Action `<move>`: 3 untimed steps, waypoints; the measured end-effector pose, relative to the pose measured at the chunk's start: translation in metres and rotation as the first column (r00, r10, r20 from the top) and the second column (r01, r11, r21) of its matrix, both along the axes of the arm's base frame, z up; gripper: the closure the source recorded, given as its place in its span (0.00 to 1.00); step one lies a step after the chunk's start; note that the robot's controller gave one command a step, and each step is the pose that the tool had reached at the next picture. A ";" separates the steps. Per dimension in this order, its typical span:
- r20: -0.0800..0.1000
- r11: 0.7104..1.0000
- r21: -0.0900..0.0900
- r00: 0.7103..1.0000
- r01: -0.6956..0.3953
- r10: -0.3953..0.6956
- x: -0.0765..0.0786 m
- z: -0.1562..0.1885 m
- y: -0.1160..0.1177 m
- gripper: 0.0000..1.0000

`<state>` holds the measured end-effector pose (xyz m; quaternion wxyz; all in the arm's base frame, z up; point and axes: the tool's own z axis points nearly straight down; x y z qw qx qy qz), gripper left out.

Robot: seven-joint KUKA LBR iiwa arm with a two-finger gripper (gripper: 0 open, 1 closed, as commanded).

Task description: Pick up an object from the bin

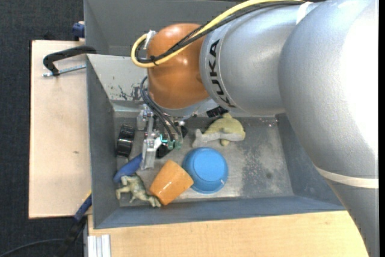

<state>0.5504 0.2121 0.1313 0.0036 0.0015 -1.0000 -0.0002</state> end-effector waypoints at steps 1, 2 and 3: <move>0.005 0.999 0.003 0.999 -0.041 0.041 0.015 -0.061 0.016 0.00; 0.006 0.999 0.004 0.999 -0.040 0.040 0.016 -0.056 0.016 1.00; 0.023 0.958 0.000 0.958 -0.286 0.286 0.037 0.150 -0.012 1.00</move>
Offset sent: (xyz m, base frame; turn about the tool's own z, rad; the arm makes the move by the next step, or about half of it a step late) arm 0.0146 0.0132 -0.0613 -0.0403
